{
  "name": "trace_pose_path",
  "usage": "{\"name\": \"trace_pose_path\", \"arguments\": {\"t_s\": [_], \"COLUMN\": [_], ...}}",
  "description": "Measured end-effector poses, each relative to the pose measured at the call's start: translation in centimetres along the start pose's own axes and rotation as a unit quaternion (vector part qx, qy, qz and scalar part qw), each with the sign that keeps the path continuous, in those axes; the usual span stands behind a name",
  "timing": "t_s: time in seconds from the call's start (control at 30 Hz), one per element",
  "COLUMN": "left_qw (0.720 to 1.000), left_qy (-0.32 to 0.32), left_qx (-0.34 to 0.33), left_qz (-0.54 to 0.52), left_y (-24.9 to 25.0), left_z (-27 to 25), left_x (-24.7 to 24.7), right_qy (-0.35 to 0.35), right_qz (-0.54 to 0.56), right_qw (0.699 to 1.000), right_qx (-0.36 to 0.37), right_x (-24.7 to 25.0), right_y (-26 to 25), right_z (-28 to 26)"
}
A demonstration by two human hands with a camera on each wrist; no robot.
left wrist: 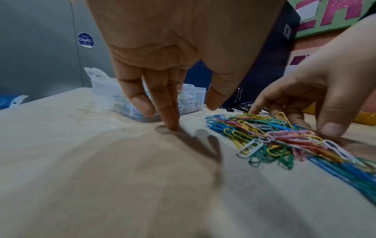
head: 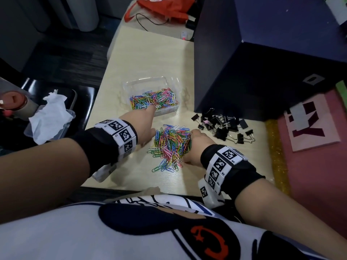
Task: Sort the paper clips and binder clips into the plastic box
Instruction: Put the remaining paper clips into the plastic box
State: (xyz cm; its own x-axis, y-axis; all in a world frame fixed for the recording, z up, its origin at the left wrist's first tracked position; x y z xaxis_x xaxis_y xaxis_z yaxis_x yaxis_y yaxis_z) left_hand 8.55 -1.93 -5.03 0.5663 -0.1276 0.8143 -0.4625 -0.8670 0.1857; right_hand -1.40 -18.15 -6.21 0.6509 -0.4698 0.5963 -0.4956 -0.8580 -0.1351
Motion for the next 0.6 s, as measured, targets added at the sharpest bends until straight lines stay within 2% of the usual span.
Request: {"name": "trace_pose_path", "arguments": {"t_s": [0.17,0.3,0.37,0.47,0.6], "left_qw": [1.000,0.999,0.998,0.990,0.982], "left_qy": [0.005,0.004,0.003,-0.030,-0.062], "left_qx": [-0.024,-0.030,-0.064,-0.123,-0.117], "left_qz": [0.015,0.023,0.022,0.061,0.137], "left_y": [-0.6,-0.7,-0.2,1.1,2.4], "left_z": [-0.8,-1.6,-1.8,-1.9,-1.6], "left_x": [-0.4,-0.8,-1.3,-2.5,-3.5], "right_qy": [-0.018,-0.005,0.006,0.035,0.059], "right_qz": [-0.016,-0.002,-0.018,-0.033,0.008], "right_qw": [1.000,1.000,0.999,0.998,0.996], "right_qx": [-0.002,0.024,0.034,0.051,0.074], "right_x": [-0.2,0.0,-0.2,-0.7,-0.7], "right_y": [-0.4,-0.9,-1.4,-1.9,-1.8], "right_z": [-0.1,-0.4,-0.4,-0.3,-0.2]}}
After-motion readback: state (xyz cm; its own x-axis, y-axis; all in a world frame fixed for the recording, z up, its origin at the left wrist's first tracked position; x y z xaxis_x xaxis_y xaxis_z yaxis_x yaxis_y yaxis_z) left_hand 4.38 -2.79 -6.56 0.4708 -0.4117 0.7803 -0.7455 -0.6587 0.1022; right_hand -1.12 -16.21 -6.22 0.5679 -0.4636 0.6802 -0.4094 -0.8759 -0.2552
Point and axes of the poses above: each hand's wrist, its own z-axis towards the middle knuckle, its own x-axis out of the back of the hand, y = z × x, the point moved 4 cm from there along z, towards the middle knuckle, and after that the axes turned 13 degrees about -y, right-handed, at the moved point
